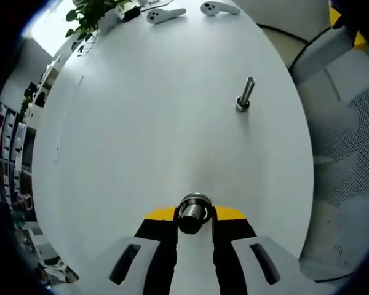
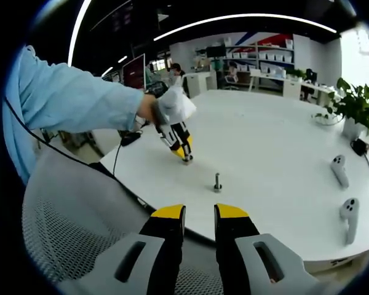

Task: Place the washer onto the threaded stud by aligning its center hole with the stud, sliding it down to the base, and recovering from edge contact or off-axis alignment until the washer reaches the visible bottom stop.

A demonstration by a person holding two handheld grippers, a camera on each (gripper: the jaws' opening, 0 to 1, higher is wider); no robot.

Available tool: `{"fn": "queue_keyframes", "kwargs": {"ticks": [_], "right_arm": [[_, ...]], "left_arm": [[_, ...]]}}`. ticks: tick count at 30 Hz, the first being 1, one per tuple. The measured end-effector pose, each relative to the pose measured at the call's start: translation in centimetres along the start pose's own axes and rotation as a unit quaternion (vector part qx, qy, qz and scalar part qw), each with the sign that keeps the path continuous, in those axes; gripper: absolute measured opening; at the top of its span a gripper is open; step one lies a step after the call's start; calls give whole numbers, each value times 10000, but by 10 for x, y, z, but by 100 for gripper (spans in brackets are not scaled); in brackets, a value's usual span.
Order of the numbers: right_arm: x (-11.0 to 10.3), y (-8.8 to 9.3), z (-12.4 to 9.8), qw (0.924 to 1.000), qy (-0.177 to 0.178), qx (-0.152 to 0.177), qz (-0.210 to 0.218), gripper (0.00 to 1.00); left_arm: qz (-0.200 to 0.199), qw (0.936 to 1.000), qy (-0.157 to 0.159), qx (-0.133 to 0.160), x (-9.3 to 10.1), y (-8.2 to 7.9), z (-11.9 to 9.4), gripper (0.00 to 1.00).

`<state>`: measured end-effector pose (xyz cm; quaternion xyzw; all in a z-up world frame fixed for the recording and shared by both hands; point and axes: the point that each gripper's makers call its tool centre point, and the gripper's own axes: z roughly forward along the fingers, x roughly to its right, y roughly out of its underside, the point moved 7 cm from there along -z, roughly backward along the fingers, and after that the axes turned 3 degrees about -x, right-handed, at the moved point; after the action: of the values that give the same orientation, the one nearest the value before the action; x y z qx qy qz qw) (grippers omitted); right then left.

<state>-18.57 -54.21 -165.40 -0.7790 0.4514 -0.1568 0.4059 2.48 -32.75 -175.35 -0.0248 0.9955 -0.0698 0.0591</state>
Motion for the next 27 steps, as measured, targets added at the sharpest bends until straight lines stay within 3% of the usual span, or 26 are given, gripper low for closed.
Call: {"fn": "queue_keyframes", "kwargs": {"ticks": [12,14,15,16,18,27], "right_arm": [[0,0,0,10000,-18,5,-15,21],[0,0,0,10000,-18,10,-16,21],[0,0,0,10000,-18,14,-17,21],[0,0,0,10000,-18,13,-18,21],[0,0,0,10000,-18,14,-19,21],[-1,0,0,10000,-17,28,-14,21]], "left_arm": [[-66,9998,166,-81,5,1,10,18],[-262,9990,269,260,6,-9,11,12],[-348,9991,240,-51,7,-5,10,12],[-32,9997,211,-108,8,-4,11,12],[97,9998,144,-98,13,-5,10,12],[-132,9997,168,-99,21,2,8,13]]}}
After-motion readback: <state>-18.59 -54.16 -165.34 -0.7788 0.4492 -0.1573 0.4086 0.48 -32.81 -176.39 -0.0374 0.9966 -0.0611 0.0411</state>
